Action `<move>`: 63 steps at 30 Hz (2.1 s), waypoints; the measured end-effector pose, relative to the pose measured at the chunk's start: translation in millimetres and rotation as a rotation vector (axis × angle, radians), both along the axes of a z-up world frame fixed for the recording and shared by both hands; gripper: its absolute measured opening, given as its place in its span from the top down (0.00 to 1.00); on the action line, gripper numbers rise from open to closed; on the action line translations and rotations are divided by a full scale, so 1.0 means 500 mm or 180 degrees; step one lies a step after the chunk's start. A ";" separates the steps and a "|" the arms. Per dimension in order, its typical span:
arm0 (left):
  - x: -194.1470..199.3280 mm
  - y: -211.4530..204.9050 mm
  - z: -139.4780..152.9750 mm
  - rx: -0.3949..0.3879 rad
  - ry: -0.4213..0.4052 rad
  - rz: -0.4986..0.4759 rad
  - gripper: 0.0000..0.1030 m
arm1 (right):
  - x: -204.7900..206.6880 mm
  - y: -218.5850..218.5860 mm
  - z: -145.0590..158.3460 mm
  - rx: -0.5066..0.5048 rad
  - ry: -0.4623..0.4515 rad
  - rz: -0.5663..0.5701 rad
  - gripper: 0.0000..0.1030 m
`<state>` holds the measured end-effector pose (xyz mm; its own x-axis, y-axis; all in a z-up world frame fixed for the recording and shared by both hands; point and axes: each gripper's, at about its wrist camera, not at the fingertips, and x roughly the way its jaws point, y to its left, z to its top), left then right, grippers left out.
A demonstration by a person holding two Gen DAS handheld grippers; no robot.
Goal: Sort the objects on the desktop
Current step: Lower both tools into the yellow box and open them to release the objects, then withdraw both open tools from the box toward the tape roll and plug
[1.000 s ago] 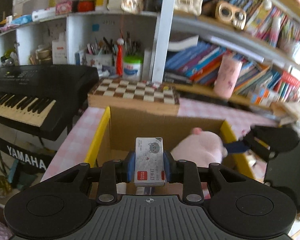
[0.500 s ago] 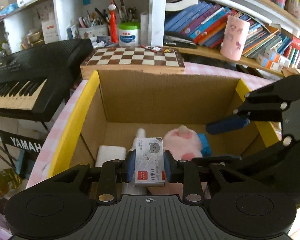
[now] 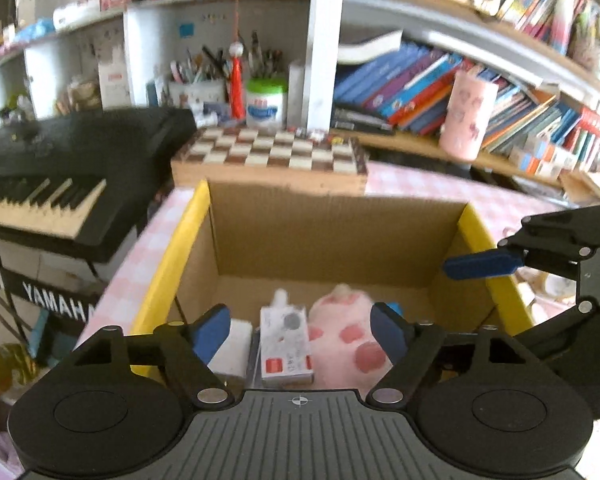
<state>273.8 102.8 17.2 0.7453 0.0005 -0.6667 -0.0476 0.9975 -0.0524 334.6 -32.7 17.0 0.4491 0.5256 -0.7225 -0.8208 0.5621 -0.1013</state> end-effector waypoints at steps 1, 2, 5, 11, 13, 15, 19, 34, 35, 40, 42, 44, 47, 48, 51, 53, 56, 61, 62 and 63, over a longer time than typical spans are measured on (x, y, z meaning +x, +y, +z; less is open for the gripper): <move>-0.006 -0.004 0.009 0.0021 -0.0048 -0.0003 0.17 | -0.003 -0.007 0.008 0.0038 -0.0018 -0.0042 0.42; -0.014 -0.007 0.019 0.0037 -0.0104 -0.0009 0.16 | -0.007 -0.013 0.014 0.0063 -0.0043 -0.0086 0.41; -0.036 -0.015 0.042 0.0059 -0.0255 -0.0060 0.13 | -0.024 -0.032 0.036 0.0142 -0.0144 -0.0230 0.39; -0.097 -0.022 0.070 0.0154 -0.0472 -0.0118 0.11 | -0.073 -0.057 0.066 0.0262 -0.0368 -0.0504 0.36; -0.125 -0.021 0.079 0.0154 -0.0557 -0.0123 0.11 | -0.095 -0.065 0.072 0.0295 -0.0421 -0.0603 0.35; -0.150 -0.020 0.086 0.0149 -0.0627 -0.0134 0.10 | -0.118 -0.074 0.077 0.0324 -0.0468 -0.0698 0.34; -0.202 -0.019 0.101 0.0164 -0.0723 -0.0139 0.10 | -0.166 -0.090 0.086 0.0408 -0.0558 -0.0932 0.32; -0.375 -0.006 0.112 0.0091 -0.0880 -0.0090 0.07 | -0.362 -0.131 0.110 0.0657 -0.0769 -0.1523 0.30; -0.385 -0.006 0.109 0.0088 -0.0874 -0.0083 0.07 | -0.372 -0.133 0.109 0.0662 -0.0773 -0.1552 0.30; -0.436 -0.014 0.093 0.0274 -0.0961 0.0093 0.07 | -0.425 -0.141 0.095 0.0701 -0.0739 -0.1753 0.29; -0.451 -0.012 0.086 0.0282 -0.0957 0.0132 0.07 | -0.446 -0.140 0.086 0.0704 -0.0748 -0.1820 0.29; -0.468 -0.011 0.078 0.0280 -0.0941 0.0193 0.07 | -0.468 -0.139 0.078 0.0703 -0.0776 -0.1871 0.29; -0.496 -0.009 0.061 0.0253 -0.0877 0.0273 0.07 | -0.501 -0.140 0.064 0.0702 -0.0792 -0.1938 0.28; -0.506 -0.010 0.055 0.0236 -0.0855 0.0305 0.07 | -0.516 -0.143 0.058 0.0706 -0.0809 -0.1985 0.28; -0.533 -0.013 0.039 0.0206 -0.0808 0.0391 0.07 | -0.553 -0.149 0.037 0.0688 -0.0860 -0.2049 0.28; -0.549 -0.019 0.031 0.0215 -0.0795 0.0373 0.07 | -0.575 -0.152 0.023 0.0645 -0.0866 -0.2080 0.28; -0.555 -0.027 0.023 0.0269 -0.0716 0.0251 0.07 | -0.595 -0.161 0.011 0.0655 -0.0783 -0.2184 0.28; -0.560 -0.030 0.005 0.0239 -0.0575 0.0207 0.07 | -0.616 -0.163 0.000 0.0641 -0.0671 -0.2262 0.28; -0.559 -0.030 0.000 0.0213 -0.0535 0.0202 0.07 | -0.617 -0.163 -0.002 0.0625 -0.0663 -0.2259 0.28; -0.560 -0.030 -0.003 0.0186 -0.0507 0.0189 0.07 | -0.618 -0.164 -0.003 0.0618 -0.0646 -0.2260 0.28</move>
